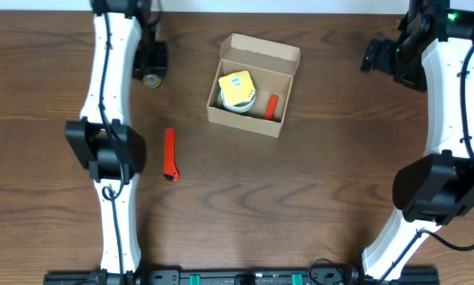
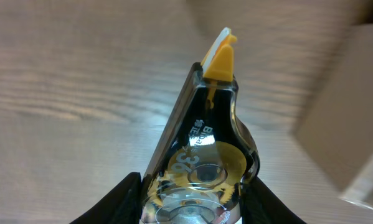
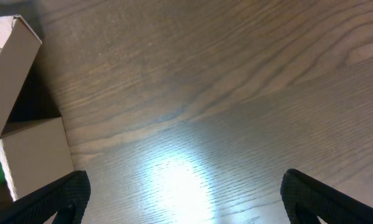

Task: Pack container
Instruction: 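Carry the correction tape into the box and release it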

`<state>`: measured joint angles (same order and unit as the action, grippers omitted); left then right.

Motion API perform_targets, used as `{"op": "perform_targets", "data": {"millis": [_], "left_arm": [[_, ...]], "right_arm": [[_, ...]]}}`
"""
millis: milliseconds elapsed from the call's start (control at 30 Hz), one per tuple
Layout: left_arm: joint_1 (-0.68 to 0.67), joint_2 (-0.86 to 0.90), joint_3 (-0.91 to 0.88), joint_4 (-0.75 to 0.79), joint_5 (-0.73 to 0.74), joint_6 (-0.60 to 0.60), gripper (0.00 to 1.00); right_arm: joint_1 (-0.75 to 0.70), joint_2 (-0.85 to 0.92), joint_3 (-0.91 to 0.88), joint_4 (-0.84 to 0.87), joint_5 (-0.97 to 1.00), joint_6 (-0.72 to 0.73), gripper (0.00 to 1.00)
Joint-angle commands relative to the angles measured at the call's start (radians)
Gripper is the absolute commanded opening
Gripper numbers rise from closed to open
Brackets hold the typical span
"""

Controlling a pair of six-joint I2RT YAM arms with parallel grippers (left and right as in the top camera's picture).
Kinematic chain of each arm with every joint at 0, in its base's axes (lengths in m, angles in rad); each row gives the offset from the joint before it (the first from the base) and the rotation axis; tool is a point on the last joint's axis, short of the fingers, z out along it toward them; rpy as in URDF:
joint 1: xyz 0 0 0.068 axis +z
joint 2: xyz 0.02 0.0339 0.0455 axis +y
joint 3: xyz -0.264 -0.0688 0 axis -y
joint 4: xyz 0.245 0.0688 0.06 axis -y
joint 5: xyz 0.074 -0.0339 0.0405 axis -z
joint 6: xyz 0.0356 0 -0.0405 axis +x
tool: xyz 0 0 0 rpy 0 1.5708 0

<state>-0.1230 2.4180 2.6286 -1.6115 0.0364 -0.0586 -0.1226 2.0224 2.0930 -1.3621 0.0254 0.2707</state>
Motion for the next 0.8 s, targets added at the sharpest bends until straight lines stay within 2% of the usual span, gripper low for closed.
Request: {"op": "perform_targets", "data": {"millis": [0,367,500,600,767], "left_arm": [[-0.095,-0.096,0.06,-0.078,-0.061,-0.036,0.05],[-0.42,-0.215,0.06,-0.078,-0.1,-0.225,0.06],[-0.502,-0.195,0.048,-0.078,-0.106,-0.257,0.06],[-0.547,-0.155,0.048,-0.065,-0.163,-0.26,0.06],[-0.577,-0.071,0.048,-0.016,-0.133,-0.259,0.06]], "right_arm": [[-0.001,0.006,-0.003,0.0,0.0,0.013,0.99],[-0.001,0.006,-0.003,-0.003,0.0,0.013,0.99],[-0.001,0.006,-0.003,-0.003,0.0,0.013,0.99],[-0.001,0.006,-0.003,-0.002,0.0,0.013,0.99],[-0.001,0.006,-0.003,-0.002,0.0,0.013,0.99]]}}
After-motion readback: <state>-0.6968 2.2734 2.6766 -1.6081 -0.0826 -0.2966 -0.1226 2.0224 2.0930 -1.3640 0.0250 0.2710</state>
